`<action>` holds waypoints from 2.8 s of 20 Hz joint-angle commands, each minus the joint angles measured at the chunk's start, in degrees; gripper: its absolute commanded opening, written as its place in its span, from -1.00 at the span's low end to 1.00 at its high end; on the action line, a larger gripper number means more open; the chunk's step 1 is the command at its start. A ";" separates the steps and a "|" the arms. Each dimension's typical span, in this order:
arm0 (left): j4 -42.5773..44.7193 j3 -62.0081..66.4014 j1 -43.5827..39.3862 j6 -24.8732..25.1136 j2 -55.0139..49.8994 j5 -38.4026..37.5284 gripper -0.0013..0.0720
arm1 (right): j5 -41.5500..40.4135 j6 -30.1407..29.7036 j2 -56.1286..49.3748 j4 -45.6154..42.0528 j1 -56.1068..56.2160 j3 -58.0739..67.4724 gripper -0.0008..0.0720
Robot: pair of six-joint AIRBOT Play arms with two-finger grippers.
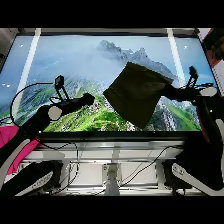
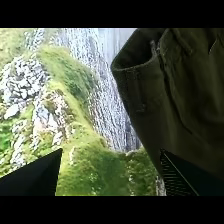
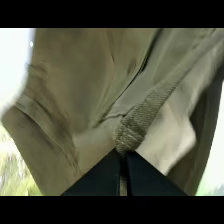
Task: Fold the clothes and pants, and hang the long-sleeved shirts on hangers.
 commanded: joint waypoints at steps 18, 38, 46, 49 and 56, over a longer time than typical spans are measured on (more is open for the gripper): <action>-1.29 7.63 -7.80 9.77 -1.33 6.16 0.93 | -23.21 16.61 4.15 -19.37 -0.72 8.81 -0.93; -25.81 50.71 -10.97 50.77 -47.12 -26.60 0.92 | -12.96 15.21 4.04 -21.24 -0.61 8.79 -0.93; -31.78 50.80 -11.41 55.01 -50.80 -22.93 0.92 | -12.96 15.21 4.04 -21.24 -0.61 8.79 -0.93; -31.78 50.82 -12.37 56.11 -51.65 -22.93 0.92 | -12.96 15.21 4.04 -21.24 -0.61 8.79 -0.93; -33.53 50.82 -17.84 57.13 -52.09 -14.47 0.19 | -12.52 15.21 4.04 -21.24 -0.61 8.79 -0.93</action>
